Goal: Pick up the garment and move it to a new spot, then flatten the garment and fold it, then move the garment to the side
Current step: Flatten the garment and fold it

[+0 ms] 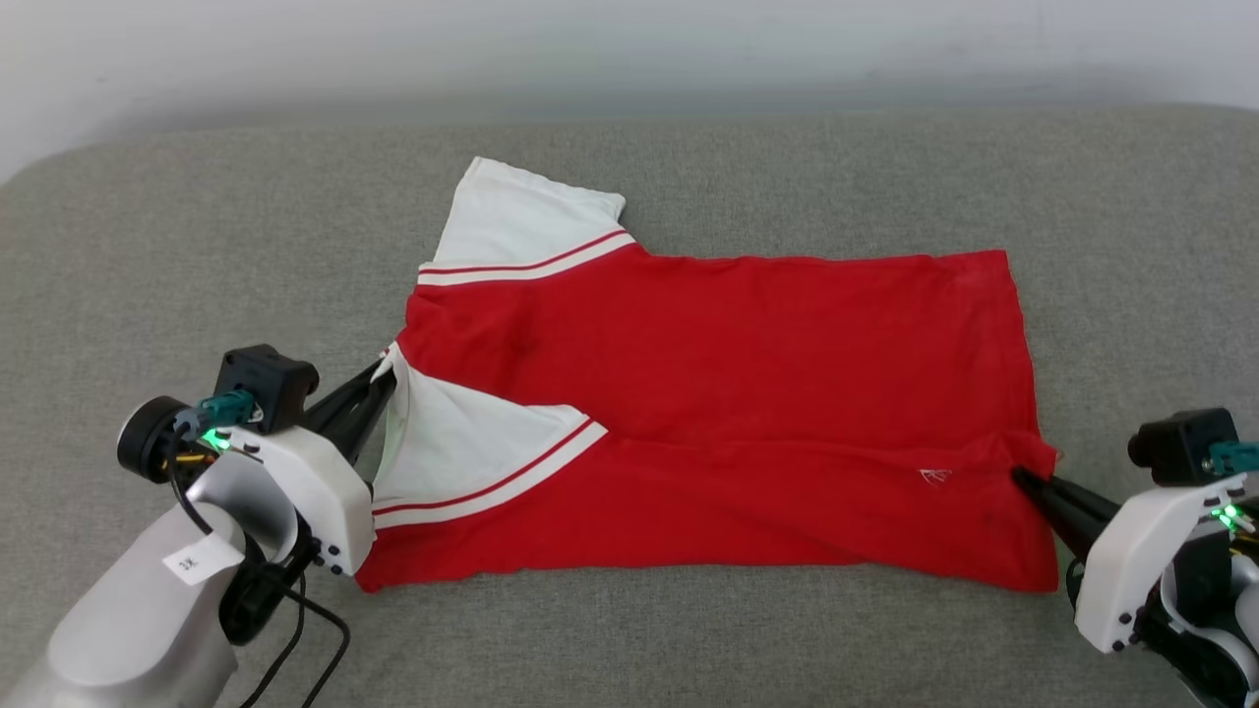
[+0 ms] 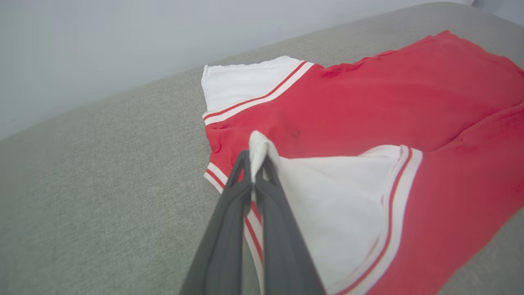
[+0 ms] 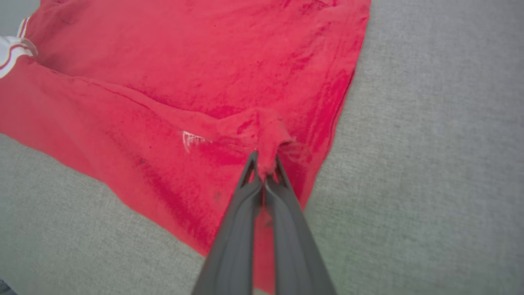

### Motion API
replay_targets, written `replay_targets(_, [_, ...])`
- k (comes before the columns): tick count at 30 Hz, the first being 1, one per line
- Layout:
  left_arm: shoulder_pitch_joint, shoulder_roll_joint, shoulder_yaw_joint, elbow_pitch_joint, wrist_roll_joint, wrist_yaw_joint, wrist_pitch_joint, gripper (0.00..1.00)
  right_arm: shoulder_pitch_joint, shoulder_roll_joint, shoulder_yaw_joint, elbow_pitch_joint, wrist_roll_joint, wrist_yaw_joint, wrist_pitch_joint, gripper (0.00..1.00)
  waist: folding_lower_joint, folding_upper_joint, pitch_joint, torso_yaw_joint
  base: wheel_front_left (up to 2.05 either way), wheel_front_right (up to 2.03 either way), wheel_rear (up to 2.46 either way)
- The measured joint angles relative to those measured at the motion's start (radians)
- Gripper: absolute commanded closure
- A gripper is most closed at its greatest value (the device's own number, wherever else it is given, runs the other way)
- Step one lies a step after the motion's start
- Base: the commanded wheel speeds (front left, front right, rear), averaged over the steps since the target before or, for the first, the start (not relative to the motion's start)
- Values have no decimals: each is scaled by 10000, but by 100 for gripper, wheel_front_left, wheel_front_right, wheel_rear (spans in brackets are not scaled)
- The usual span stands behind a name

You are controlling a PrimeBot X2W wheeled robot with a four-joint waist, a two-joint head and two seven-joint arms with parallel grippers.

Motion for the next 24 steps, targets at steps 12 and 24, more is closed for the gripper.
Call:
replay_targets(12, [-1121, -635, -1252, 2433, -322, -134, -412, 100, -1550, 291, 809, 1741, 102, 0, 71, 100, -1, 0, 750, -123, 0, 0, 0])
replay_targets(24, [-1778, -788, -2297, 3607, -1181, -134, -1083, 0, -1770, 351, 1430, 2268, 385, -2, -796, 0, -1, 0, 218, 12, 0, 0, 0])
